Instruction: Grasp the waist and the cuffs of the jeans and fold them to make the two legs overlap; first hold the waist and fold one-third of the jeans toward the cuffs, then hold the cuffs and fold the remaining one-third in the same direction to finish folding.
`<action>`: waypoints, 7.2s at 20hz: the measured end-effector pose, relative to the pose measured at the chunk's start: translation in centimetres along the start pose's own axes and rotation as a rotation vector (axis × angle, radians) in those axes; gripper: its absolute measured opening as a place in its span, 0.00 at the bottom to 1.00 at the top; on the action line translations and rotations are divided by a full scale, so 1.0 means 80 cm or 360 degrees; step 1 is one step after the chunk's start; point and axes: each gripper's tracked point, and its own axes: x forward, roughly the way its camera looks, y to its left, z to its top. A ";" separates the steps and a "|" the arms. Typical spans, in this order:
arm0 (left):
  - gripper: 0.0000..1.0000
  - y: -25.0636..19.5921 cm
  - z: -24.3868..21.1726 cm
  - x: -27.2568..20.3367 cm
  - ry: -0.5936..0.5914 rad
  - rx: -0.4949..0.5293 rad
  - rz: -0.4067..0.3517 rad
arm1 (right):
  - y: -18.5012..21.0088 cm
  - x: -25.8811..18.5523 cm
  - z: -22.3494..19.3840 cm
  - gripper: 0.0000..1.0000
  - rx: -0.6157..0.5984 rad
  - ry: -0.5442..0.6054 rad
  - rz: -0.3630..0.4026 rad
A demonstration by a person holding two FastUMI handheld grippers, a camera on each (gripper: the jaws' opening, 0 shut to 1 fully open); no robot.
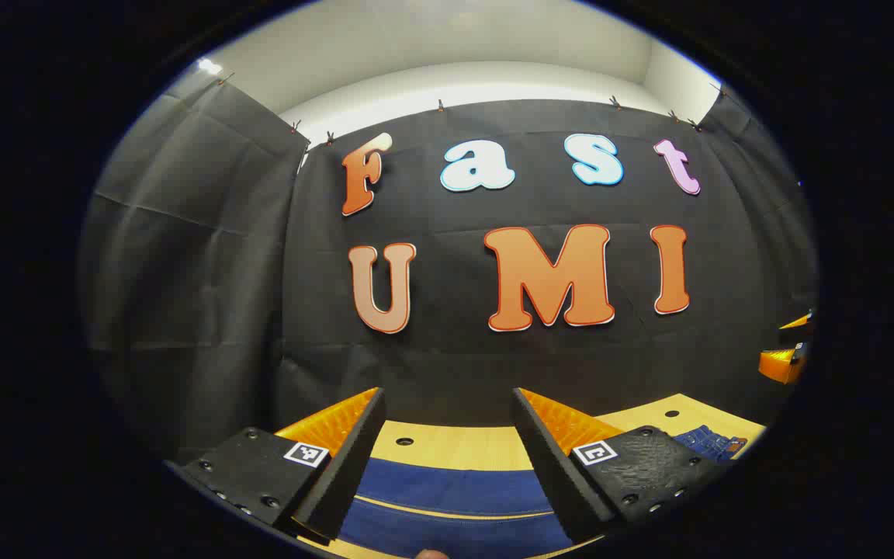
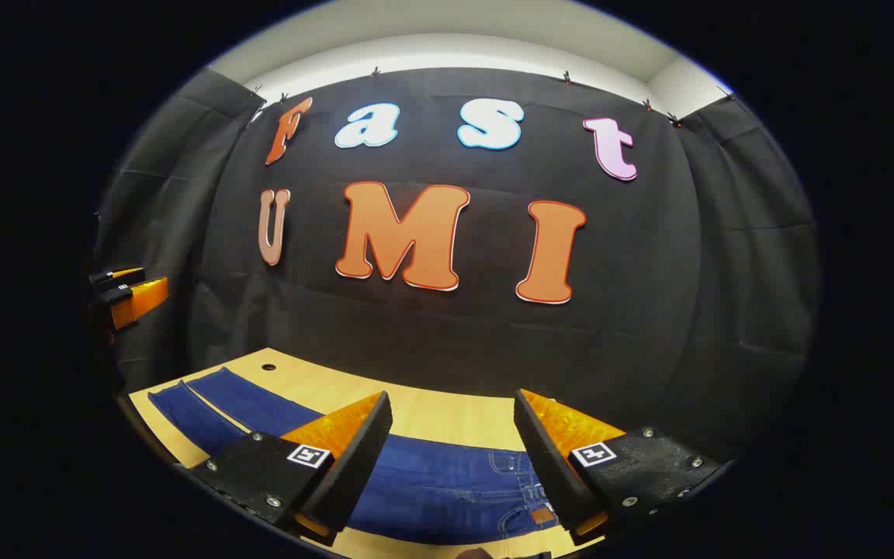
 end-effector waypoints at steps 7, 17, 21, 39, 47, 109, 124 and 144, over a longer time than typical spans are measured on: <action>1.00 -0.021 -0.007 0.045 0.0024 -0.0035 -0.0210 | 0.005 0.012 0.003 0.97 0.0042 0.0008 -0.0140; 0.98 0.015 -0.037 0.078 0.0056 0.0080 -0.0137 | 0.006 0.023 0.002 0.97 0.0050 0.0042 -0.0234; 0.98 0.056 -0.058 0.080 0.0116 0.0125 -0.0035 | -0.007 0.029 -0.011 0.97 0.0019 0.0091 -0.0268; 0.98 0.227 -0.229 0.058 0.0725 -0.0124 0.0339 | -0.034 0.063 -0.119 0.98 0.0270 0.0510 -0.0268; 0.98 0.293 -0.346 0.026 0.1156 -0.0520 0.0572 | -0.046 0.060 -0.220 0.97 0.0686 0.0911 -0.0326; 0.03 0.336 -0.487 0.032 0.1087 -0.2075 0.0846 | -0.081 0.044 -0.451 0.24 0.2388 0.1116 -0.0678; 0.03 0.338 -0.422 0.044 0.1127 -0.1900 0.0688 | -0.108 0.039 -0.433 0.06 0.2329 0.1145 -0.0867; 0.03 0.324 -0.332 0.150 0.1242 -0.1759 0.0435 | -0.116 0.091 -0.341 0.05 0.2326 0.1093 -0.0904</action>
